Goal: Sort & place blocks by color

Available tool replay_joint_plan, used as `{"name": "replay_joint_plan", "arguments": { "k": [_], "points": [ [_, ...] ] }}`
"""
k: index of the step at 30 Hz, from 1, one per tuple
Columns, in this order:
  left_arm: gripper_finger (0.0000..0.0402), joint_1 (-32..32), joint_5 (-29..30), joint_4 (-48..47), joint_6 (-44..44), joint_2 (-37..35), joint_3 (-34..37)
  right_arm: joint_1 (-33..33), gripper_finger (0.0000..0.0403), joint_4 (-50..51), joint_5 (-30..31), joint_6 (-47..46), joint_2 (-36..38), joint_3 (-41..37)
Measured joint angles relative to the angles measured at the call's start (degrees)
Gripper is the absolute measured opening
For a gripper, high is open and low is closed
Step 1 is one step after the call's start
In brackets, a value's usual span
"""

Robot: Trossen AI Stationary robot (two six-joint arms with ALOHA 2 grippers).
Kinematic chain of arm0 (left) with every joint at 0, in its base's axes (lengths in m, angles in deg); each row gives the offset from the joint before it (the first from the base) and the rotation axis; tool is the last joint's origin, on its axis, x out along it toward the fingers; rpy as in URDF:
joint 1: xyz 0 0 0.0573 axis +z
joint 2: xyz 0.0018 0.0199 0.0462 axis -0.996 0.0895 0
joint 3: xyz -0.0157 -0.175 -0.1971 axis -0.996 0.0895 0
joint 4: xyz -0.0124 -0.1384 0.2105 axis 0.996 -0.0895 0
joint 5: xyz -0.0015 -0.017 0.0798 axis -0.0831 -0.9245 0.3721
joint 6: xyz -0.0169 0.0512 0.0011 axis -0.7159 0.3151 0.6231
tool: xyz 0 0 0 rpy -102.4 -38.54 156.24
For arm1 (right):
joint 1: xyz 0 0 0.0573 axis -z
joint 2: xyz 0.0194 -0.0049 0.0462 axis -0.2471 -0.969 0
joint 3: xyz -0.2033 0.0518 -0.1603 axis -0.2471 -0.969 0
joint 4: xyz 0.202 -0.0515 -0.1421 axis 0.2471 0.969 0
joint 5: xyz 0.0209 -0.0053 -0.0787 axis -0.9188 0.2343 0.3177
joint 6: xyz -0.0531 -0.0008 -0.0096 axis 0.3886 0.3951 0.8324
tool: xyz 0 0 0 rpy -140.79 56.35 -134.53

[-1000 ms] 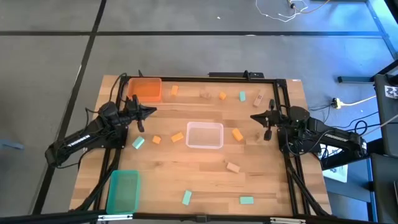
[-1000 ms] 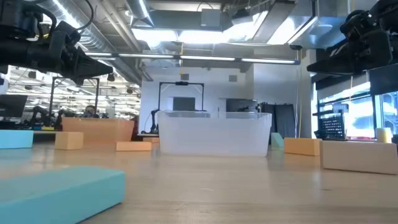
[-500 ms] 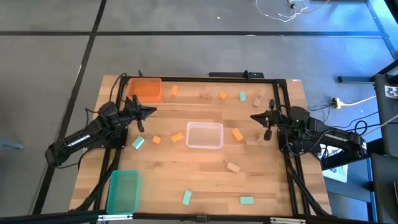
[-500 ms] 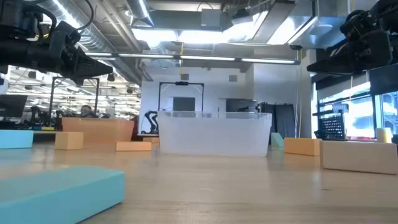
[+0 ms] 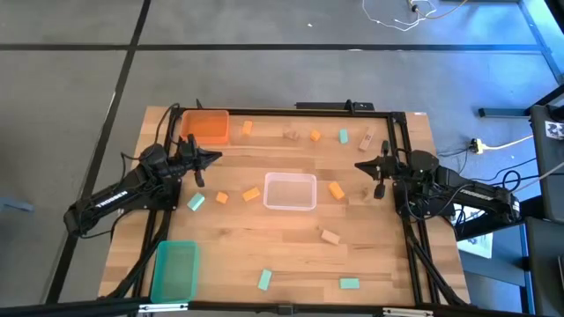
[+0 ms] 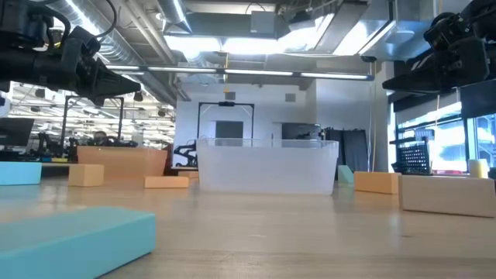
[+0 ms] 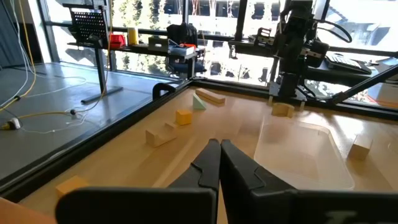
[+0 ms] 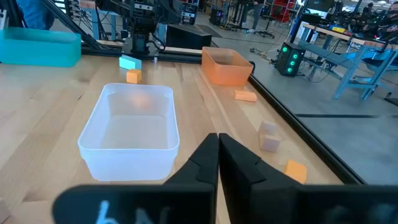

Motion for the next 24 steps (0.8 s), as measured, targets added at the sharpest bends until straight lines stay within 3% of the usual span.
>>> {"name": "replay_joint_plan", "arguments": {
  "k": [24],
  "points": [
    [0.0000, -0.01, 0.02, -0.02, 0.02, 0.02, 0.00, 0.00, 0.0014, 1.04, -0.08, 0.12, 0.00, 0.01]
  ]
}}
